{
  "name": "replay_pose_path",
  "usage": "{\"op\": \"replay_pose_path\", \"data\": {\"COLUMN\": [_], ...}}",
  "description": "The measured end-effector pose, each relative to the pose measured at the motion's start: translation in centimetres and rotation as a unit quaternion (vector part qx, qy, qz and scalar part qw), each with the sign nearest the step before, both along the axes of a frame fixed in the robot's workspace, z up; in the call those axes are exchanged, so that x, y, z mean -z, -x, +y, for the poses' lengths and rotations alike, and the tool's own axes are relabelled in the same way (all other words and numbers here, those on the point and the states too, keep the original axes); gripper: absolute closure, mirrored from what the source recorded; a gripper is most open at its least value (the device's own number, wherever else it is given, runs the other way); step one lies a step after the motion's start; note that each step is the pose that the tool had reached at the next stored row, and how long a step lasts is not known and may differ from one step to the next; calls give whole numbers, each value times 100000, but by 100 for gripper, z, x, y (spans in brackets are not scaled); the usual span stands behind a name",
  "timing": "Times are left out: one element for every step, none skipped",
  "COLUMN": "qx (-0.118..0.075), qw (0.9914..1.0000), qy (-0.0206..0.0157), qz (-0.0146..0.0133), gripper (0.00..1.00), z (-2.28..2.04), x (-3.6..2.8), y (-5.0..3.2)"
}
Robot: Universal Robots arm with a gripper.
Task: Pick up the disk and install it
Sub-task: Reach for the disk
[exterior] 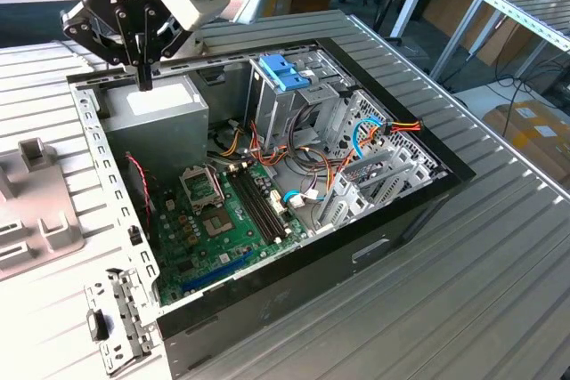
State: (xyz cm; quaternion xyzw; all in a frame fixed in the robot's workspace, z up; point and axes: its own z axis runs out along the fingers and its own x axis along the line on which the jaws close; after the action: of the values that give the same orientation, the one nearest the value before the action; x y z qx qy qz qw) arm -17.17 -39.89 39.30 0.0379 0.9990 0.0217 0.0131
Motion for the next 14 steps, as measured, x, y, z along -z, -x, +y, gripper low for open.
{"op": "replay_pose_path", "data": {"qx": [-3,-4,-2,2,-1,-1,-3,0,-2,-4,-4,-2,0,0], "qw": [100000,100000,100000,100000,100000,100000,100000,100000,100000,100000,100000,100000,100000,100000], "qy": [1,4,1,-1,1,-2,2,4,0,1,2,-1,1,3], "qz": [0,2,0,-1,0,-3,1,4,0,-1,0,1,-1,2], "gripper": [89,89,89,89,89,89,89,89,89,89,89,89,89,89], "z": [0,0,0,0,0,0,0,0,0,0,0,0,0,0], "x": [0,0,0,0,0,0,0,0,0,0,0,0,0,0], "y": [6,13,20,27,35,41,48,54,62,69,79,88,95,103]}}
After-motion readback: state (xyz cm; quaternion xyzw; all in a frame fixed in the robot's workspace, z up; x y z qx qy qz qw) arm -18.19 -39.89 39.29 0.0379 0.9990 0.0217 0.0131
